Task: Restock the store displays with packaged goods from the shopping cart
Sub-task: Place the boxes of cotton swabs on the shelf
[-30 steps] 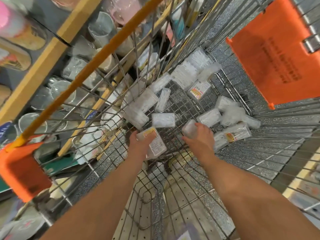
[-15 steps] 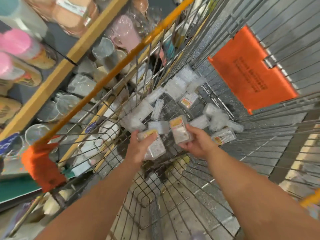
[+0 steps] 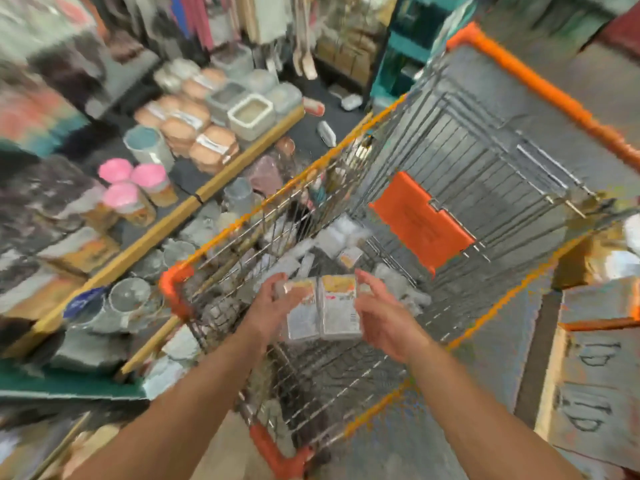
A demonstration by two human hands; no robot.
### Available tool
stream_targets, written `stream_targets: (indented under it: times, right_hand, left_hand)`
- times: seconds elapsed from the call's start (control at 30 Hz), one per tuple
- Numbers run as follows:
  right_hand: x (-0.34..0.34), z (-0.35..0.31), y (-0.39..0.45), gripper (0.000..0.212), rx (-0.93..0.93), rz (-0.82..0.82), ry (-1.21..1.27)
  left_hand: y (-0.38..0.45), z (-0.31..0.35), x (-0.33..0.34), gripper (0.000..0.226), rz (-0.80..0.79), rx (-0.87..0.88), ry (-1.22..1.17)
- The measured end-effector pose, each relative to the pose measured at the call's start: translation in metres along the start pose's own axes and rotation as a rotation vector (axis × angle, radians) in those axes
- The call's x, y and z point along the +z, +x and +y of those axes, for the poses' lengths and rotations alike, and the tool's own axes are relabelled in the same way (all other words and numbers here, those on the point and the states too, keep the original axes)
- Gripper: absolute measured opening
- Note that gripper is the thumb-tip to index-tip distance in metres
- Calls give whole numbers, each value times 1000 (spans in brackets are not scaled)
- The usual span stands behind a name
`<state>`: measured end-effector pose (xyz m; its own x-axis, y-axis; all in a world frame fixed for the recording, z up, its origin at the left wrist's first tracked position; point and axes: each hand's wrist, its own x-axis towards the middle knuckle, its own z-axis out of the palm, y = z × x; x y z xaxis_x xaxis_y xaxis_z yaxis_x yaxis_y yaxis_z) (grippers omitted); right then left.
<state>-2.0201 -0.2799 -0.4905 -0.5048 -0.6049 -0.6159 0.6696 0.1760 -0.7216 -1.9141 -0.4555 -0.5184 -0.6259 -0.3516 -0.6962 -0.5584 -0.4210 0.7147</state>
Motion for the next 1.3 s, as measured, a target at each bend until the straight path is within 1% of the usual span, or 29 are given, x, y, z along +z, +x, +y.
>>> stream_targets:
  times: [0.07,0.13,0.17,0.23,0.3,0.33,0.37,0.4,0.43,0.47,0.5,0.57,0.6,0.67,0.73,0.8,0.87,0.9,0.97,1.0,1.07,1.13,1.17,1.2,1.23,1.3]
  right_hand:
    - [14,2,-25,59,-59,-56,-64]
    - [28,7,-47,58,-118,-58,-122]
    - [37,11,-61,55,-141,-54,-137]
    - [56,17,-89,52,-173,-53,-196]
    - [75,19,-106,49,-191,-66,-256]
    - [92,18,-115,47,-196,-96,-263]
    - [107,17,-122,48,-185,-133,-259]
    - [129,16,-127,56,-178,-171,-284]
    - [149,13,-133,65,-183,-206,-313]
    - [168,11,-137,72,-208,-239,-351]
    - [195,10,-140,77,-232,-289,-394]
    - [243,10,-146,84,-261,-382,-448]
    - [265,9,-148,81,-275,-429,-474]
    - [315,12,-153,59,-294,-534,-557]
    - [365,26,-149,41,-267,-588,-521]
    - [411,40,-142,34,-283,-617,-501]
    - [463,57,-138,33,-296,-652,-473]
    - [491,66,-138,38,-299,-675,-465]
    - [527,76,-139,54,-330,-728,-506]
    - [547,81,-136,58,-344,-749,-535]
    - [572,85,-130,54,-342,-745,-551]
    - [584,84,-122,45,-336,-712,-523]
    - [589,83,-117,41,-324,-683,-494]
    - [590,81,-113,37,-310,-654,-470]
    - [592,78,-110,35,-296,-618,-446]
    - [595,69,-108,30,-304,-560,-458]
  left_hand:
    - [-30,-13,-6,99,77,85,0]
    - [-59,-24,-10,102,90,157,23]
    - [-82,-26,-13,98,125,199,9]
    - [-127,-29,-20,82,208,231,-32]
    - [-160,-28,-28,78,239,267,-72]
    - [-178,-26,-39,70,259,296,-91]
    - [-196,-21,-50,57,285,319,-113]
    - [-214,-18,-65,48,336,362,-137]
    - [-231,-14,-81,49,379,384,-166]
    - [-243,-11,-94,57,412,409,-195]
    - [-262,-9,-116,66,451,444,-218]
    - [-295,-7,-153,70,520,488,-204]
    - [-306,-8,-172,69,547,501,-201]
    - [-334,-10,-211,59,629,525,-217]
    - [-359,-18,-255,69,697,556,-219]
    - [-381,-24,-297,77,763,571,-186]
    - [-407,-27,-346,75,816,592,-115]
    - [-420,-27,-373,72,834,605,-84]
    - [-437,-20,-410,64,856,628,-15]
    - [-446,-15,-431,64,879,637,13]
    - [-453,-7,-464,79,907,646,79]
    - [-453,-1,-486,93,884,647,130]
    - [-451,3,-496,96,864,645,124]
    - [-448,7,-502,94,849,637,112]
    - [-443,12,-507,87,840,632,119]
    - [-436,19,-515,63,856,640,144]
